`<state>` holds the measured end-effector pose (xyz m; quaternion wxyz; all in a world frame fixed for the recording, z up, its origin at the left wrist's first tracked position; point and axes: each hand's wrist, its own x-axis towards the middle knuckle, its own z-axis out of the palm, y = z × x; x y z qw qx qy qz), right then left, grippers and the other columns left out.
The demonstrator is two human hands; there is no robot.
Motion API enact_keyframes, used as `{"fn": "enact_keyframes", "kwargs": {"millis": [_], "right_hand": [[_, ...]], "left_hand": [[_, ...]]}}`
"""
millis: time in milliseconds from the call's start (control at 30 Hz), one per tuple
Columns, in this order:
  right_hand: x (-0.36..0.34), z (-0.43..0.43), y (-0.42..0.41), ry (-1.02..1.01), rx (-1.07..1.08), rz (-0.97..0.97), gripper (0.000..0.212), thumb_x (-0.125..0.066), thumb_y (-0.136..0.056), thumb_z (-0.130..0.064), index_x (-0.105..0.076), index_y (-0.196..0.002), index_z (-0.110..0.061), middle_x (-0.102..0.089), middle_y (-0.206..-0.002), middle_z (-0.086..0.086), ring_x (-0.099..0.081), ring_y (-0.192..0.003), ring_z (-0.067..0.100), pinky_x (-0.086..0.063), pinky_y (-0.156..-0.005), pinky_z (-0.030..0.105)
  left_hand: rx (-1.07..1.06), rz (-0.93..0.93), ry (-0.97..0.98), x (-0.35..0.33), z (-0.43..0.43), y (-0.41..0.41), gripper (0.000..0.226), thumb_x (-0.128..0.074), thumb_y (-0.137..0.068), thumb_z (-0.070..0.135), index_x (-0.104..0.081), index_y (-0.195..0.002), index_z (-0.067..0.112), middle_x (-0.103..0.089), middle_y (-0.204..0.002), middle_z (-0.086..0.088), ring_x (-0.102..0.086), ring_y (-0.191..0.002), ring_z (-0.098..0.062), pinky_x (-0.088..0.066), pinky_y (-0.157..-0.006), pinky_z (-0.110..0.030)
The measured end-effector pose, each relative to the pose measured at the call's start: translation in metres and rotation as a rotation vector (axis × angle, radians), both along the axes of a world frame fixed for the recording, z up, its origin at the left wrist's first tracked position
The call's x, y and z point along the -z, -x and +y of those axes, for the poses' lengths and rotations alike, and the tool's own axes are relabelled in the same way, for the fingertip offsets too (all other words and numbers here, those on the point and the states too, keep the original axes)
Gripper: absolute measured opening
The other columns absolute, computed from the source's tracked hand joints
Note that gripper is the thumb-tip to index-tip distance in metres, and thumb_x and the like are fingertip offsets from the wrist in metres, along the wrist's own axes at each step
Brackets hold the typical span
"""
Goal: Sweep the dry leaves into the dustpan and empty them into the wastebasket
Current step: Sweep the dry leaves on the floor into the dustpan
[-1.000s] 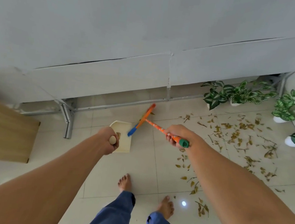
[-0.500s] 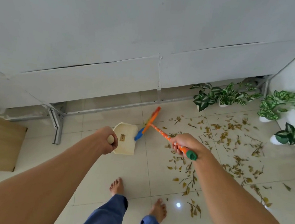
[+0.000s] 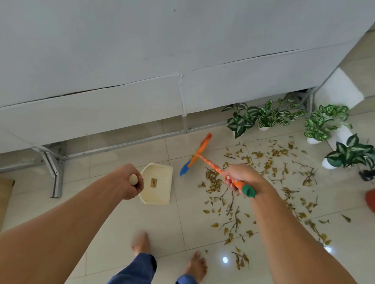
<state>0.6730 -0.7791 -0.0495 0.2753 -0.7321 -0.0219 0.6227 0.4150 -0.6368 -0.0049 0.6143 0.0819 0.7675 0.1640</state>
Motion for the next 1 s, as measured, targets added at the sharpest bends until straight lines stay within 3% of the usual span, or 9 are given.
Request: {"fn": "enact_keyframes", "kwargs": {"millis": [133,200,233,300,400,500,633,733,1000], "right_hand": [[0.011,0.0,0.0,-0.027,0.125,0.075,0.021,-0.041,-0.102,-0.005,-0.058,-0.089,-0.01,-0.046,-0.07,0.003,-0.042,-0.053,0.005,-0.037,-0.03,0.013],[0.01,-0.012,0.0,-0.018,0.167,0.045,0.021,-0.038,-0.099,0.001,-0.058,-0.1,-0.005,-0.046,-0.072,0.005,-0.041,-0.052,0.008,-0.036,-0.028,0.014],[0.007,-0.019,0.0,-0.022,0.166,0.009,0.023,-0.037,-0.097,0.004,-0.056,-0.106,-0.004,-0.047,-0.073,0.006,-0.041,-0.052,0.009,-0.035,-0.028,0.014],[0.003,-0.036,0.001,-0.036,0.118,-0.05,0.025,-0.038,-0.096,0.006,-0.057,-0.109,-0.002,-0.049,-0.073,0.004,-0.041,-0.051,0.01,-0.037,-0.03,0.014],[-0.001,-0.065,0.014,0.001,0.008,-0.082,0.014,-0.047,-0.094,0.001,-0.06,-0.089,-0.004,-0.052,-0.066,0.001,-0.045,-0.046,0.009,-0.039,-0.036,0.018],[0.004,-0.076,0.037,0.015,-0.041,-0.093,0.009,-0.051,-0.095,-0.005,-0.059,-0.092,-0.002,-0.055,-0.062,0.002,-0.047,-0.04,0.008,-0.039,-0.034,0.018],[0.006,-0.081,0.069,0.049,-0.14,-0.11,0.012,-0.048,-0.098,-0.007,-0.056,-0.103,-0.001,-0.053,-0.068,0.004,-0.047,-0.042,0.007,-0.039,-0.033,0.018],[0.009,-0.104,0.086,0.104,-0.218,-0.204,0.01,-0.048,-0.098,-0.008,-0.057,-0.096,-0.006,-0.055,-0.066,0.006,-0.047,-0.048,0.011,-0.04,-0.044,0.022],[-0.001,-0.204,0.134,0.066,-0.111,-0.33,0.017,-0.054,-0.094,-0.011,-0.066,-0.092,0.0,-0.06,-0.065,0.008,-0.051,-0.047,0.013,-0.043,-0.042,0.024]], "left_hand": [[-0.018,-0.05,0.004,0.004,-0.023,0.004,0.017,-0.046,-0.089,-0.007,-0.047,-0.097,0.008,-0.045,-0.082,-0.009,-0.044,-0.048,-0.009,-0.041,-0.034,-0.013],[-0.224,-0.082,0.068,0.027,-0.042,0.013,0.024,-0.034,-0.097,-0.004,-0.051,-0.094,0.012,-0.04,-0.083,0.002,-0.049,-0.05,-0.006,-0.041,-0.046,-0.01],[-0.278,-0.138,0.096,0.025,-0.045,0.017,0.035,-0.029,-0.1,-0.003,-0.058,-0.086,0.01,-0.038,-0.081,0.004,-0.051,-0.057,-0.007,-0.044,-0.06,-0.014],[-0.023,-0.148,0.065,0.028,-0.03,0.02,0.059,-0.035,-0.097,-0.012,-0.062,-0.046,0.001,-0.045,-0.072,-0.004,-0.04,-0.059,-0.014,-0.04,-0.074,-0.023],[0.039,-0.046,-0.073,0.008,-0.009,0.024,0.023,-0.045,-0.089,-0.011,-0.054,-0.073,0.003,-0.05,-0.067,-0.01,-0.038,-0.051,-0.01,-0.043,-0.054,-0.014],[-0.001,-0.07,-0.01,0.009,-0.037,0.022,0.015,-0.046,-0.085,-0.008,-0.048,-0.084,0.007,-0.046,-0.077,-0.009,-0.041,-0.047,-0.009,-0.042,-0.035,-0.013],[0.048,-0.051,-0.008,-0.001,-0.059,0.033,0.014,-0.046,-0.086,-0.008,-0.047,-0.086,0.006,-0.046,-0.078,-0.011,-0.042,-0.049,-0.009,-0.042,-0.034,-0.013],[0.079,-0.071,0.001,-0.006,-0.084,0.05,0.013,-0.046,-0.085,-0.009,-0.047,-0.085,0.005,-0.046,-0.079,-0.011,-0.043,-0.051,-0.011,-0.043,-0.034,-0.013],[0.076,-0.073,-0.042,0.004,-0.152,0.112,0.021,-0.046,-0.086,-0.007,-0.049,-0.103,0.006,-0.045,-0.09,-0.012,-0.043,-0.055,-0.012,-0.043,-0.033,-0.014]]}}
